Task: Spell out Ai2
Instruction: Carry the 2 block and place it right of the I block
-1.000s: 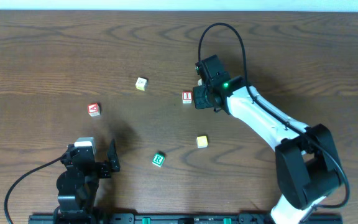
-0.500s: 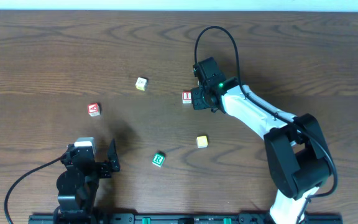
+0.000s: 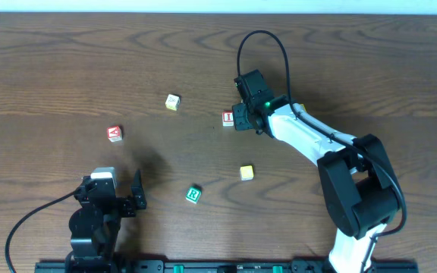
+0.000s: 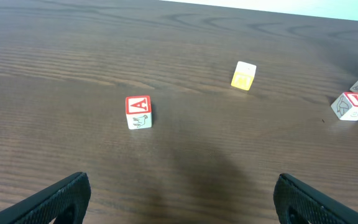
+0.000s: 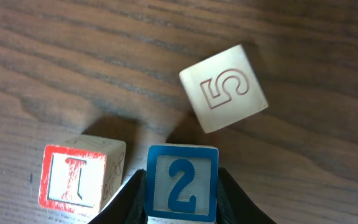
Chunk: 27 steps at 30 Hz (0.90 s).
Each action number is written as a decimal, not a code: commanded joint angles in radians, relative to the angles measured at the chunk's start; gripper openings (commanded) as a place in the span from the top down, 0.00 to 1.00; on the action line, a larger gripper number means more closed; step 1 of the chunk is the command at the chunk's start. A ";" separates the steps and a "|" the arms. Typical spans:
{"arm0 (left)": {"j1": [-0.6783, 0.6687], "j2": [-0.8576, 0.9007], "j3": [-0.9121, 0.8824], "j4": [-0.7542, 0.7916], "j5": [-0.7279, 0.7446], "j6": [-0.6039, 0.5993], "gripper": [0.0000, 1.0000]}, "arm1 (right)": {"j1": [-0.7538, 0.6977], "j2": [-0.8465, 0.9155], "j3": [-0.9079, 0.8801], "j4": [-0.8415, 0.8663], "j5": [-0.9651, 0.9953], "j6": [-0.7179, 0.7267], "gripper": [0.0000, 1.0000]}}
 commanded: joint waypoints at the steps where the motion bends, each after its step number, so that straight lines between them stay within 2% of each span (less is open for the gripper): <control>1: 0.006 -0.006 -0.017 -0.004 0.003 0.003 0.05 | -0.004 0.009 -0.005 0.009 0.027 0.054 0.99; 15: 0.006 -0.006 -0.017 -0.004 0.003 0.003 0.04 | 0.029 0.009 -0.005 0.008 0.048 0.066 0.99; 18: 0.006 -0.006 -0.017 -0.004 0.003 0.003 0.05 | 0.029 0.009 -0.005 0.003 0.048 0.067 0.92; 20: 0.006 -0.006 -0.017 -0.004 0.003 0.003 0.05 | 0.030 0.009 -0.005 0.000 0.048 0.067 0.80; 22: 0.006 -0.006 -0.017 -0.004 0.003 0.003 0.05 | 0.029 0.009 -0.005 -0.004 0.048 0.067 0.75; 27: 0.006 -0.006 -0.017 -0.004 0.003 0.003 0.05 | 0.029 0.009 -0.005 -0.013 0.044 0.067 0.71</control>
